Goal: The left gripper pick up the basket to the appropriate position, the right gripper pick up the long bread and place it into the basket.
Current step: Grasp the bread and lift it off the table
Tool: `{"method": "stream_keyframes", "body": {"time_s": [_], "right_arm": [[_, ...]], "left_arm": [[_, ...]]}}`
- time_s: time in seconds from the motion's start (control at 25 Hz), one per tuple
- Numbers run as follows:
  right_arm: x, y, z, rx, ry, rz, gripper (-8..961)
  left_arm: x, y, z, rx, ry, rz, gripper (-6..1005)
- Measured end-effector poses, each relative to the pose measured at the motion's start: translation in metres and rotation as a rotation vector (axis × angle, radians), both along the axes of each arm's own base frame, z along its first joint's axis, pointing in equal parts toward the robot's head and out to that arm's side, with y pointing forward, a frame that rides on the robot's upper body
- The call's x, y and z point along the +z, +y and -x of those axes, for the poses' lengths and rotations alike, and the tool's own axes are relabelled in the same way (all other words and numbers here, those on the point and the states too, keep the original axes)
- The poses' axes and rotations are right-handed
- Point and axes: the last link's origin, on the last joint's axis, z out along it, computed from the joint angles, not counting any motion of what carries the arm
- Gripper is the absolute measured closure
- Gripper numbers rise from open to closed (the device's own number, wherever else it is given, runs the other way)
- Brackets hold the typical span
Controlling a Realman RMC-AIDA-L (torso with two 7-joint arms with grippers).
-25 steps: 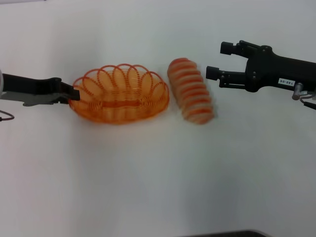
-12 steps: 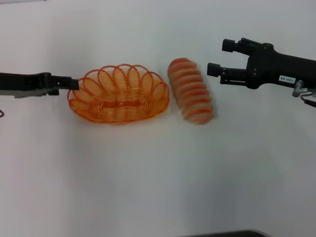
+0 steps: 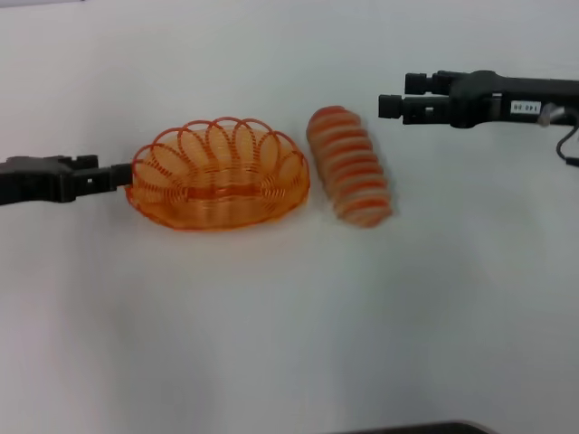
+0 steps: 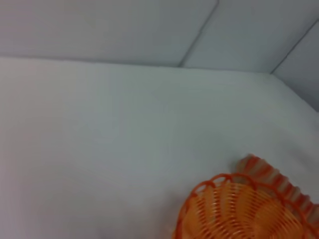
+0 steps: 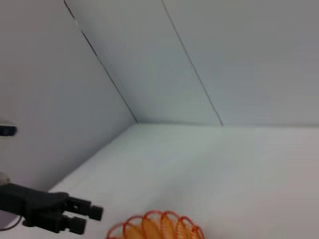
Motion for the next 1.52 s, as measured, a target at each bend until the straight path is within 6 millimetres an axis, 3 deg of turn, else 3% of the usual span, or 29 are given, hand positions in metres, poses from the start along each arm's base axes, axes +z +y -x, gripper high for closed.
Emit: {"method": "stream_keyframes", "body": {"time_s": [0.36,0.56,0.72,1.04,1.2,1.52], "right_arm": [[0.032,0.035,0.023,-0.253,-0.109,0.177,22],[0.035,0.052,0.044,-0.368,-0.171,0.266,25],[0.026,0.062,0.057,-0.462,-0.275,0.312,28],[0.003,0.076,0.088,-0.576,-0.480,0.356,33],[-0.011,0.076,0.100,-0.605,-0.555,0.383,36],[-0.033,0.076,0.107,-0.637,-0.644,0.406,41]], "left_arm": [[0.009,-0.032,0.006,-0.322,-0.022,-0.082,302],[0.014,-0.048,0.011,-0.435,-0.045,-0.137,298],[0.012,-0.057,0.017,-0.484,-0.028,-0.159,295],[0.005,-0.065,0.020,-0.597,0.011,-0.181,140],[0.005,-0.071,0.022,-0.648,0.035,-0.191,123],[0.001,-0.082,0.029,-0.697,0.075,-0.171,117]]}}
